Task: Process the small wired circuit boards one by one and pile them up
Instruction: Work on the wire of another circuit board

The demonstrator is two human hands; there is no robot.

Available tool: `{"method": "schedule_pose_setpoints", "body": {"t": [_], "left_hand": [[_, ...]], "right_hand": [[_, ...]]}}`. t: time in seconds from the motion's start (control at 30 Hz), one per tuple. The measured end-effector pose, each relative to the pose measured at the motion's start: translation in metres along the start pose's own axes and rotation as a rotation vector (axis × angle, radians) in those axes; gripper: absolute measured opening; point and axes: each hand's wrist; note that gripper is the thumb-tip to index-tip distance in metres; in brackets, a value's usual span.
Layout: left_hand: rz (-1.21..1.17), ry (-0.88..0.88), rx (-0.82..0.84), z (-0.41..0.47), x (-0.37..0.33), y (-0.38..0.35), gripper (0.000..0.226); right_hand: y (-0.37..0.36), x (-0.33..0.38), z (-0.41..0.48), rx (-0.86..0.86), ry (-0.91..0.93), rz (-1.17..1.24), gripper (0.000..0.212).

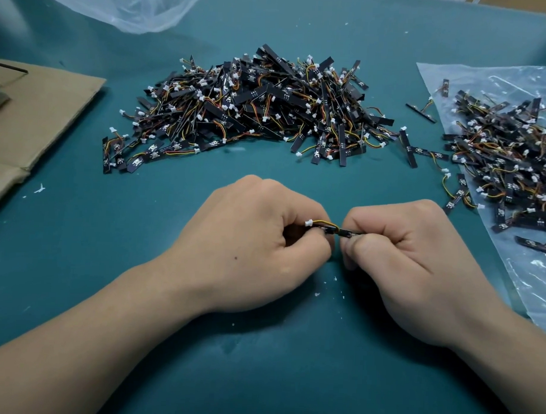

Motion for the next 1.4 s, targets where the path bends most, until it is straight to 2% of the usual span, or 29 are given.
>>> {"method": "schedule_pose_setpoints", "body": {"t": [0.57,1.4], "left_hand": [[-0.048,-0.010,0.013,-0.0001,0.0013,0.0017,0.021],[-0.046,-0.012,0.015,-0.0009,0.0004,0.0031,0.027]], "right_hand": [[0.0007,-0.0002,0.0014,-0.016,0.010,-0.001,0.020],[0.0001,-0.0010,0.0006,-0.019,0.026,-0.026,0.019]]}}
Point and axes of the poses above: each hand's wrist, its own z-axis towards the middle knuckle, its own y-axis out of the back of the hand, x = y × z, and after that the axes turned 14 degrees about -y, right-handed
